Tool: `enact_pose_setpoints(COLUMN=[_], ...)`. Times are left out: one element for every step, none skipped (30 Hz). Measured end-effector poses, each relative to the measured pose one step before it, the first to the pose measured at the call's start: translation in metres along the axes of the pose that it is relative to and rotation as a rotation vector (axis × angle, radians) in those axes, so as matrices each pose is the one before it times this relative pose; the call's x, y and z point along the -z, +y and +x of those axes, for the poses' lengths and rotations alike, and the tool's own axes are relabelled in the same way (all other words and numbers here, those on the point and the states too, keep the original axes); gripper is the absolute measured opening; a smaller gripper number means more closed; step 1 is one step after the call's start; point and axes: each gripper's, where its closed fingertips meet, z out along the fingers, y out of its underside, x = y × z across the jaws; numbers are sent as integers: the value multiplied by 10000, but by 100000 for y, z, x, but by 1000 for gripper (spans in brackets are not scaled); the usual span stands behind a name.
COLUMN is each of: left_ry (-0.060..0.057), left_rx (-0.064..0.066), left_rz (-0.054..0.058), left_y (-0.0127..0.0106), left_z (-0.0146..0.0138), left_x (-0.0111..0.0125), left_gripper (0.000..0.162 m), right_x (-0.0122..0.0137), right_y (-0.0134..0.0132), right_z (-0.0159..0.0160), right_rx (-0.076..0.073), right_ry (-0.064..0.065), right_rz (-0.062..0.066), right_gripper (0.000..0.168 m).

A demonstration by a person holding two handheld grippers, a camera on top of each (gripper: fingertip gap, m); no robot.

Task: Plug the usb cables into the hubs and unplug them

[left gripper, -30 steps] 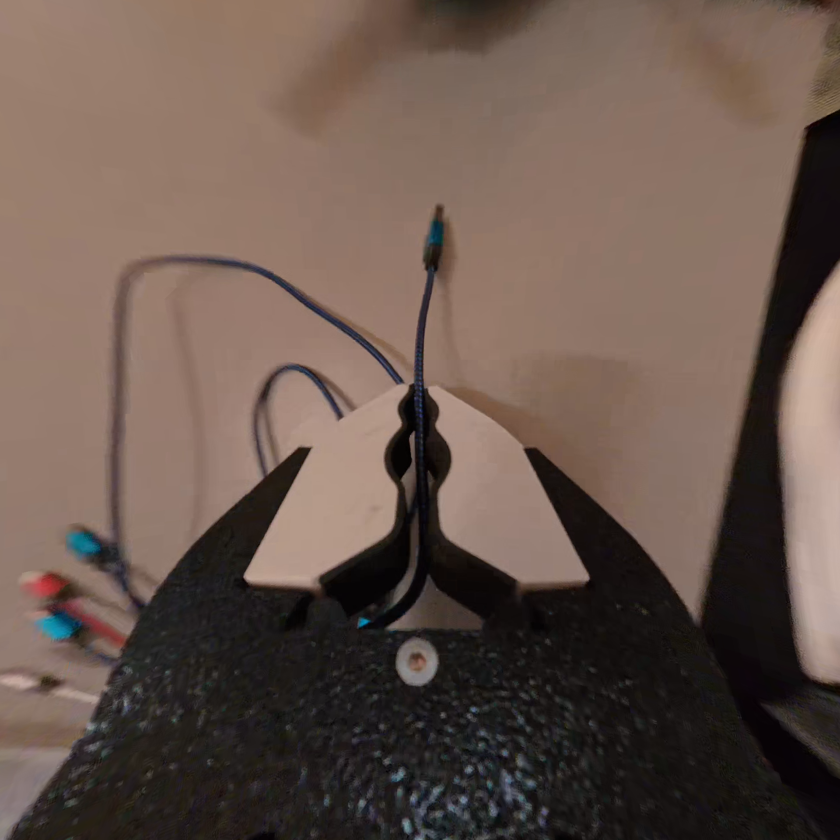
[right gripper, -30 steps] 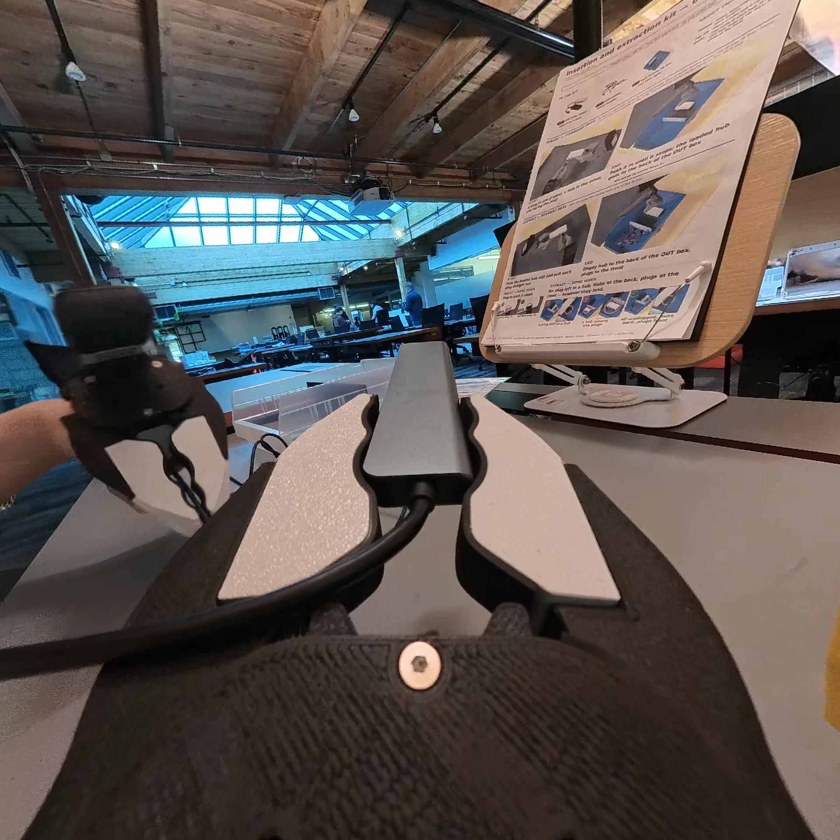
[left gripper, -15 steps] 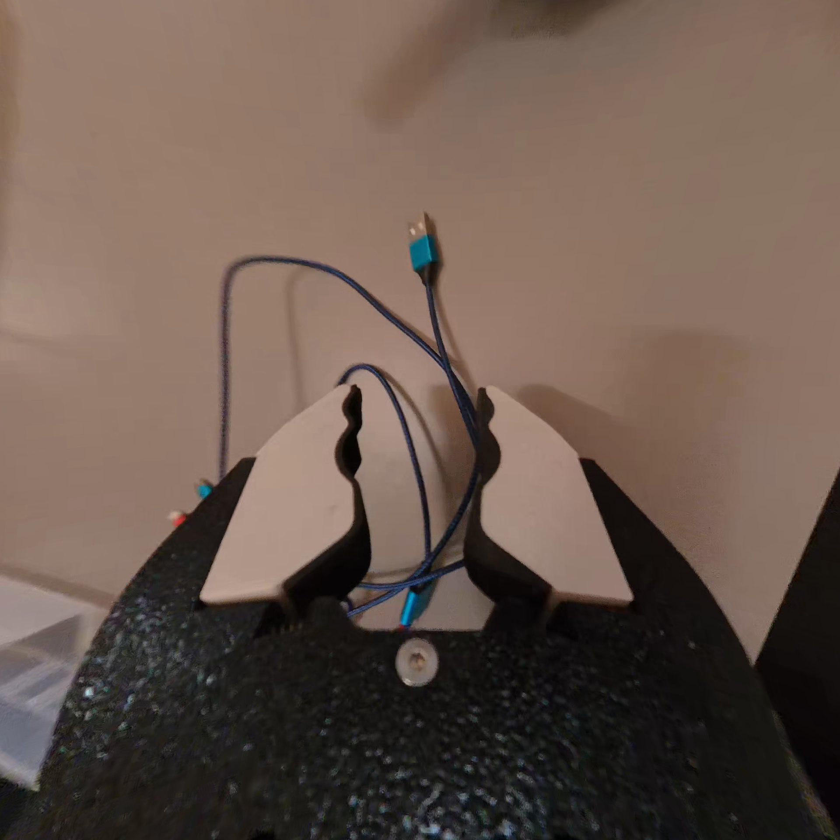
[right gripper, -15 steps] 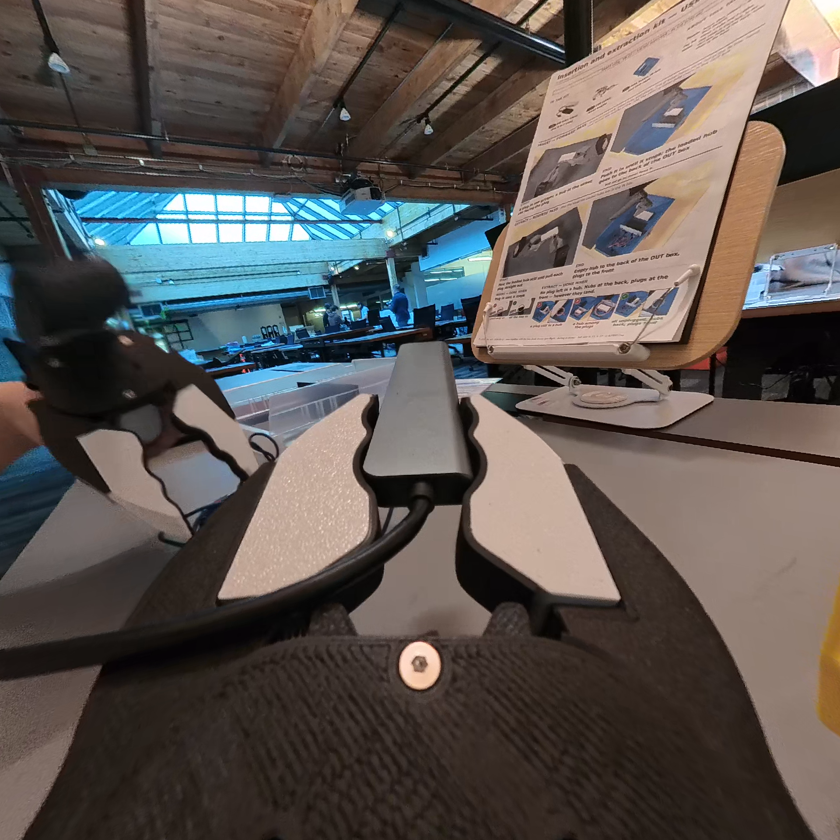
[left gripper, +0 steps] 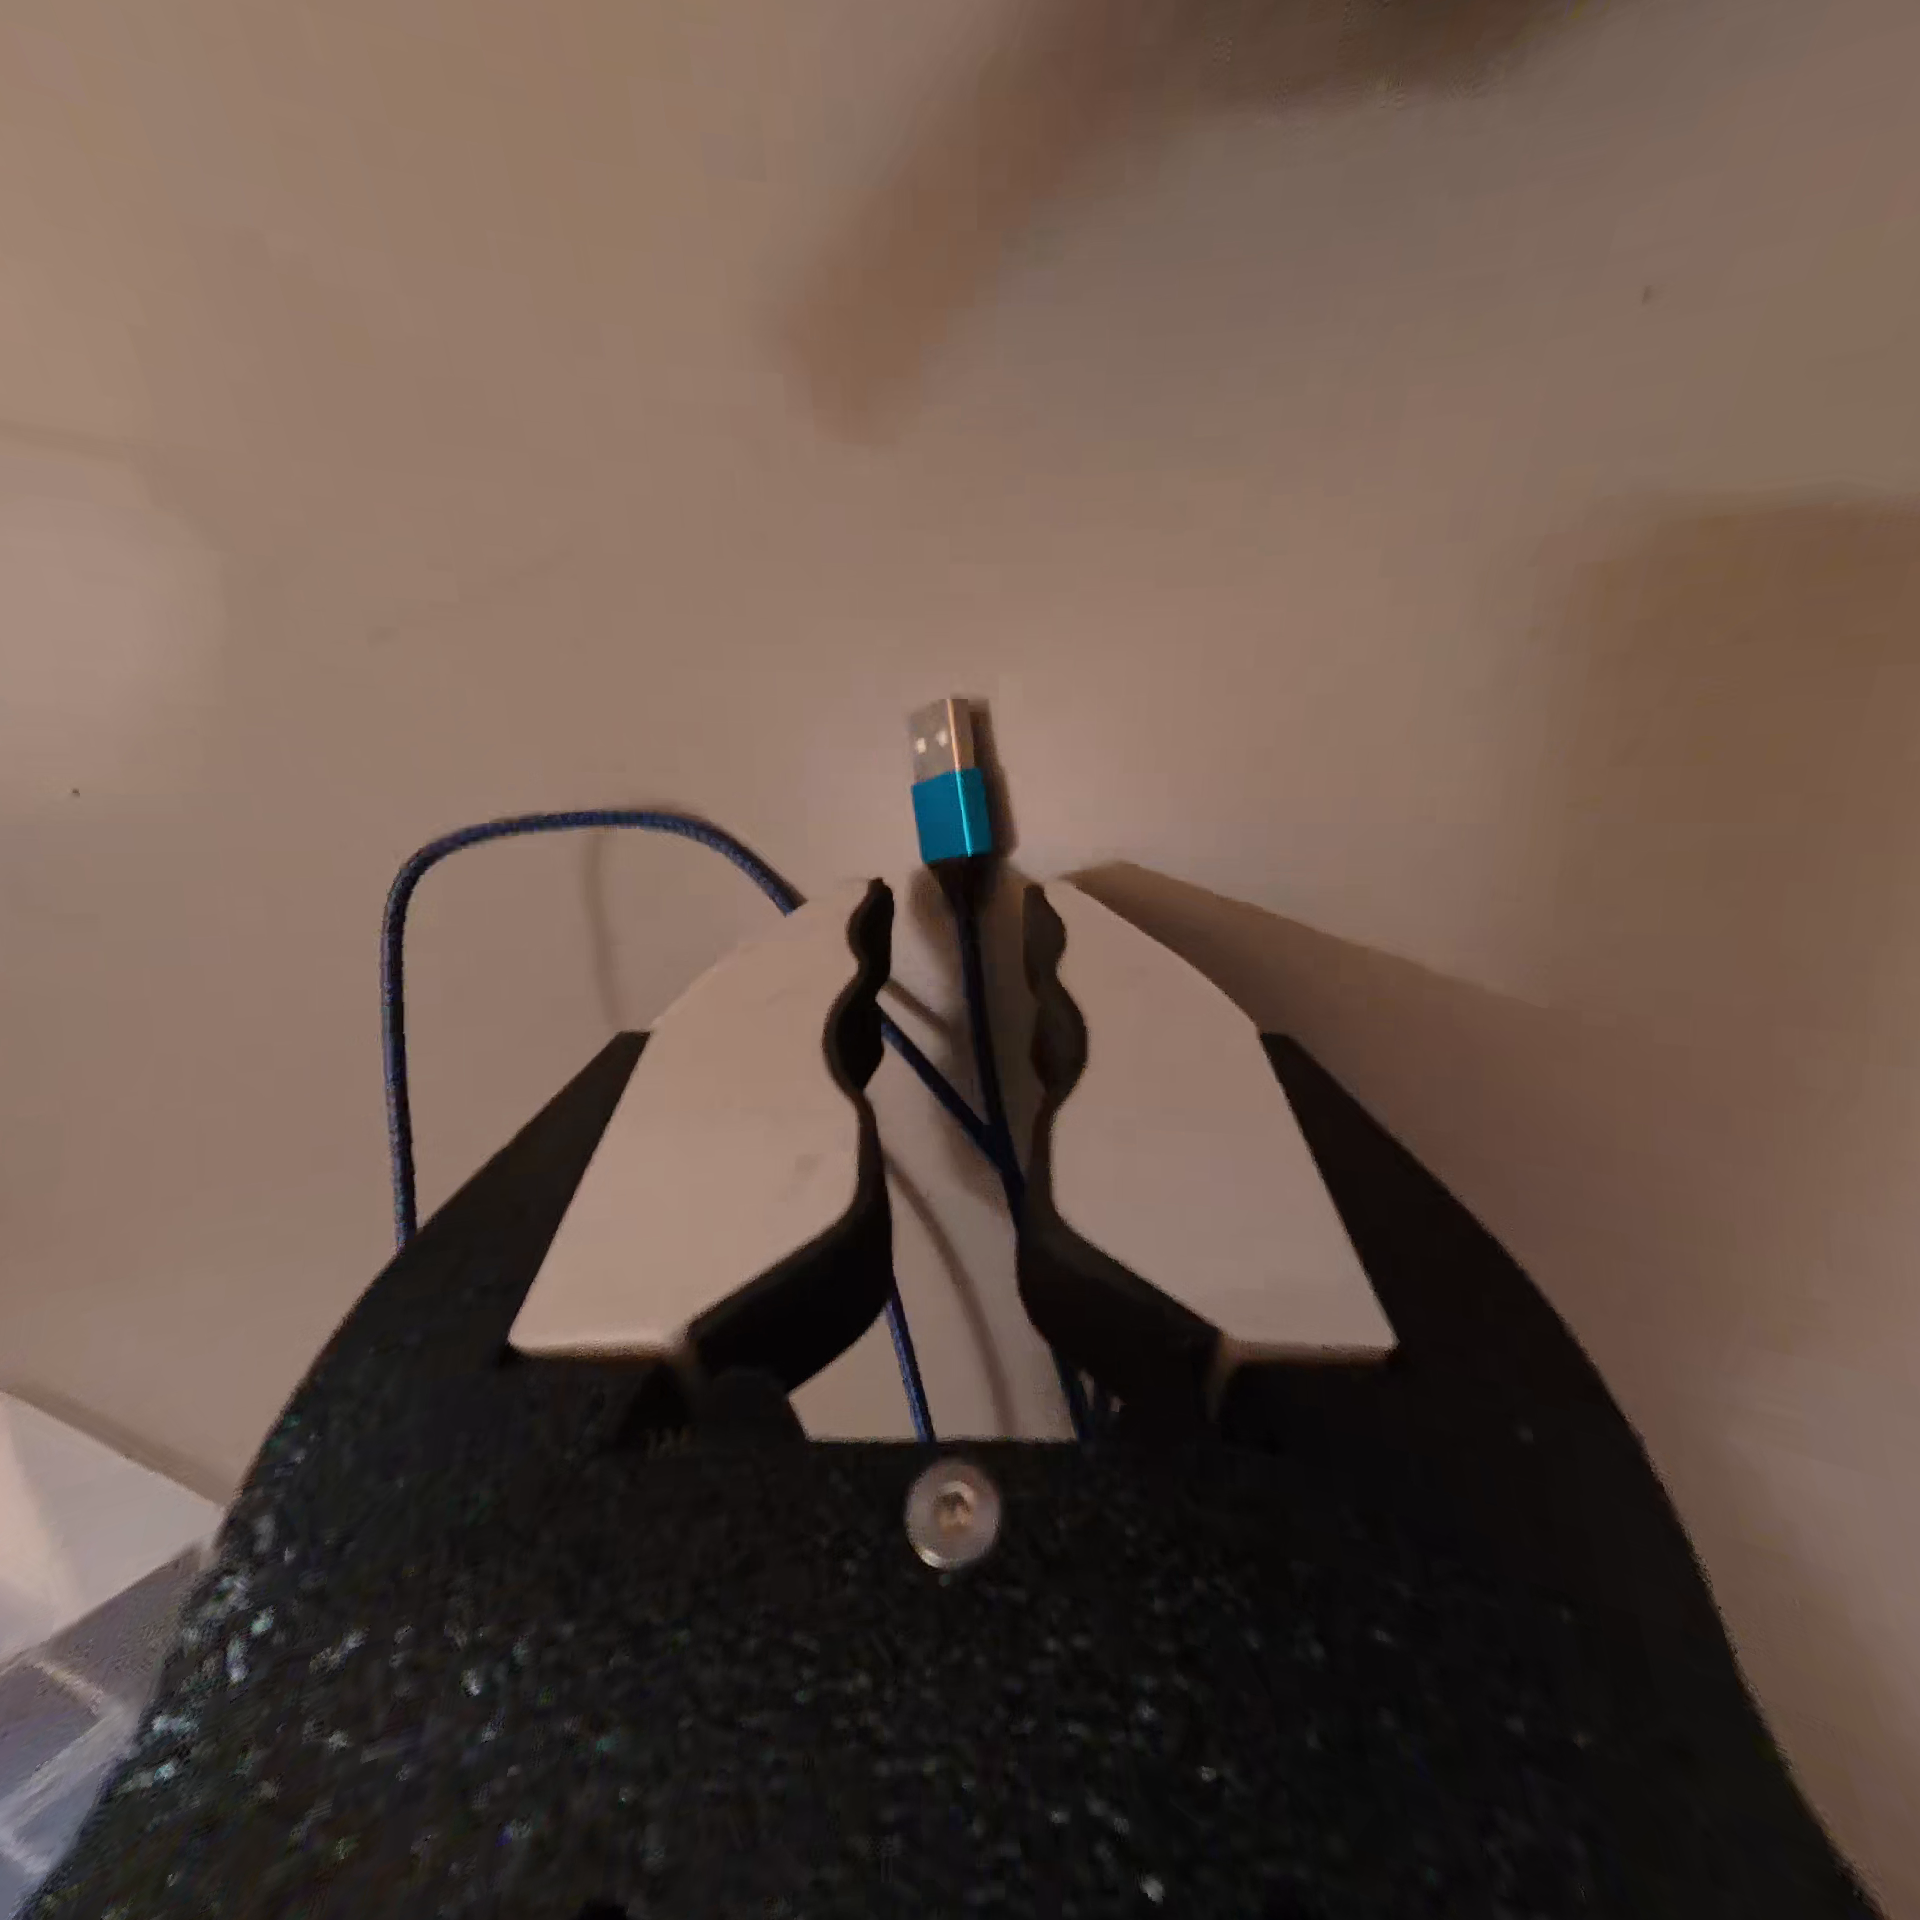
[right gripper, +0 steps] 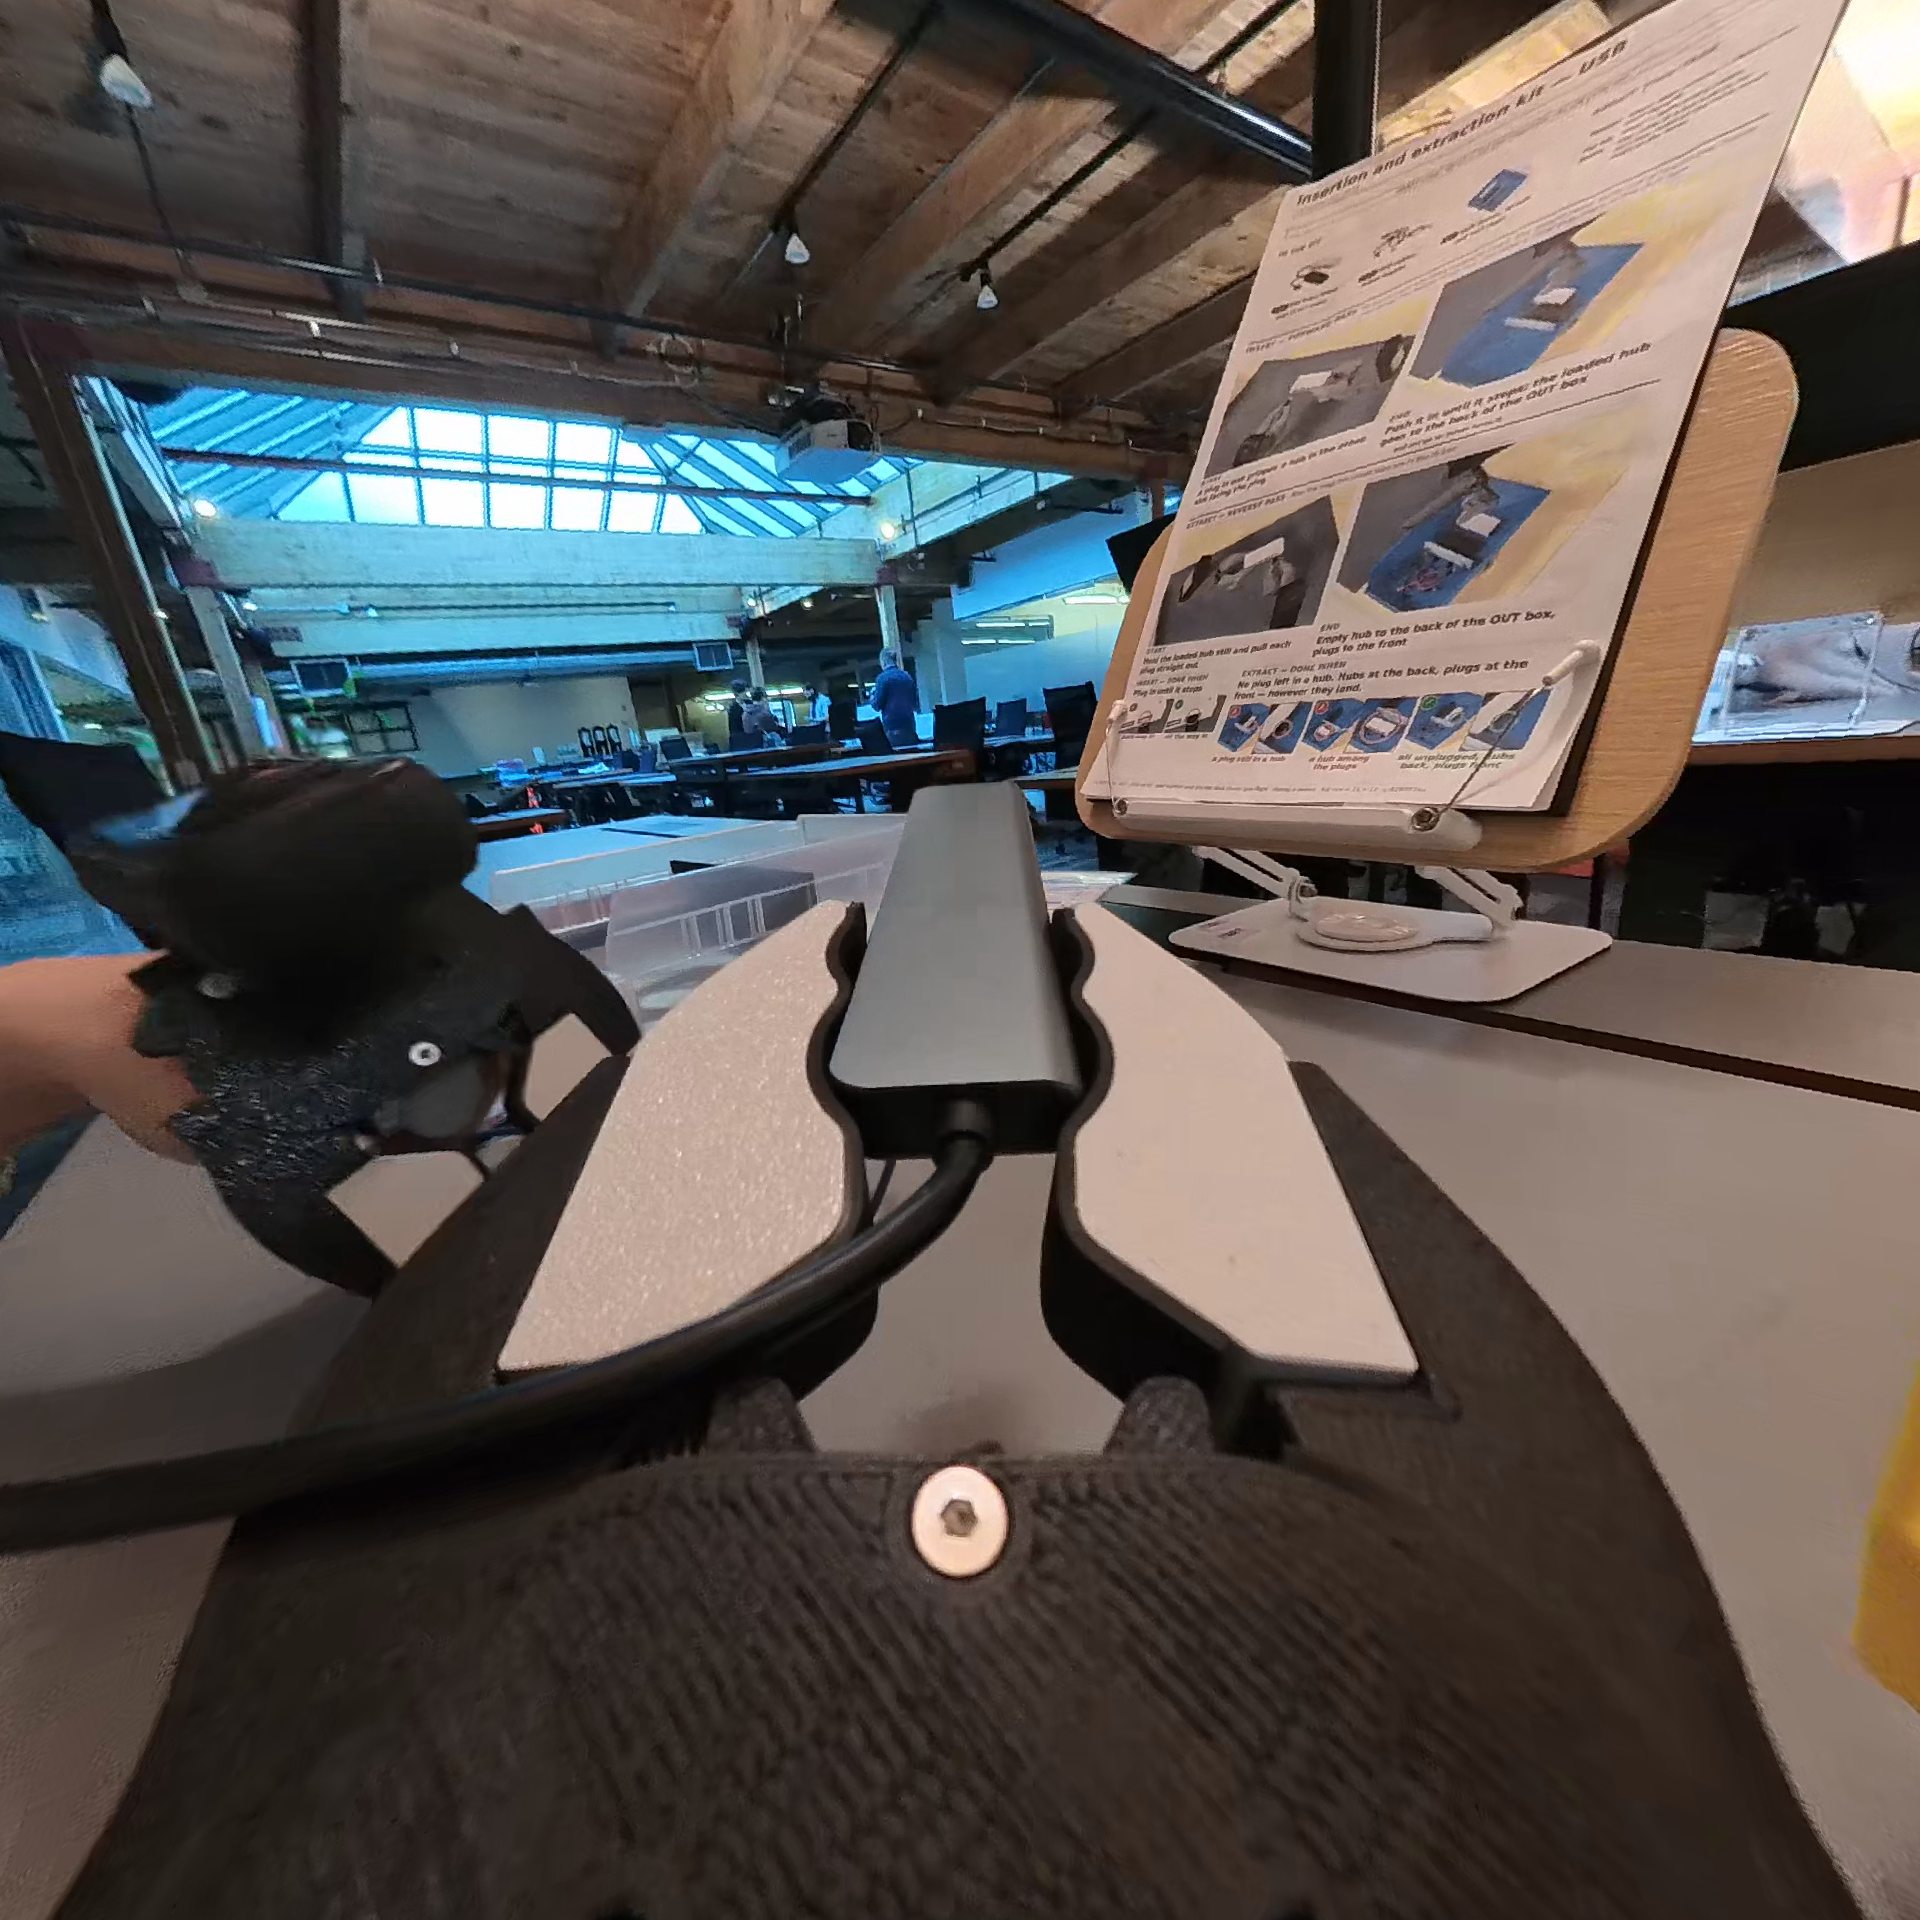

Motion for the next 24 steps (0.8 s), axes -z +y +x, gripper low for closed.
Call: enact_pose_setpoints(left_ry=[93, 152, 100, 40, 34, 106, 310, 604, 924, 1184, 1449, 1708, 1723, 1427, 978, 554, 62, -388, -504, -471, -368, -219, -292, -451], left_rx=[113, 123, 87, 15, 20, 98, 192, 331, 492, 635, 710, 723, 722, 676, 572, 434, 279, 147, 79, 44, -30, -158, -294, -369], left_rz=[216, 111, 35, 42, 45, 0, -6, 103, 299, 466, 482, 322, 145, 37, -109, -324, -454, -410, -300, -229, -74, 185, 276, 198], left_y=[-409, -262, -148, -111, -68, -1, 43, -63, -269, -459, -480, -252, 6, 170, 373, 652, 791, 646, 436, 307, 52, -354, -498, -411], left_z=[-14, 68, 30, -13, -9, 32, 223, 548, 903, 1167, 1492, 1826, 1862, 1445, 804, 237, -379, -916, -1011, -897, -667, -302, -238, -313], left_x=[-229, -164, -120, -111, -56, 27, 132, 241, 353, 457, 538, 507, 387, 175, 1, -127, -189, -194, -185, -183, -155, -55, 28, 78], left_gripper=[21, 18, 14, 10, 10, 9, 8, 7, 6, 6, 6, 6, 6, 6, 6, 6, 6, 6, 6, 6, 7, 7, 7, 7], right_x=[77, 55, -14, -9, 39, 77, 54, 40, 17, 22, 0, 8, 0, -15, -20, -12, -8, -12, 0, 6, 10, 22, 10, 12], right_y=[-90, -76, 15, 20, -53, -87, -68, -39, -23, -18, 21, 14, 1, 10, 22, 18, 2, 18, 0, -7, -24, -16, -21, -16], right_z=[39, 28, 74, 75, 70, 18, 16, 9, 8, -26, -62, -66, -20, -23, -33, -16, -15, -14, 3, -1, 0, 26, 21, 15], right_rx=[-72, -68, -112, -105, -60, -34, -30, -36, -25, -21, -34, -8, 10, -5, -12, -8, -3, -7, -7, -4, -6, -10, -16, -15], right_ry=[-34, -35, -35, -23, 4, -8, -19, -16, -21, -18, -44, -46, -6, -21, -32, -22, -16, -14, -9, 0, -5, 8, 8, 3], right_rz=[74, 63, -11, -14, 43, 69, 60, 31, 19, 12, -16, -11, 2, -11, -19, -11, -8, -10, -2, 10, 12, 17, 16, 12], right_gripper=[35, 35, 35, 35, 35, 35, 35, 35, 35, 35, 35, 35, 35, 35, 35, 35, 35, 35, 35, 35, 35, 35, 35, 35])
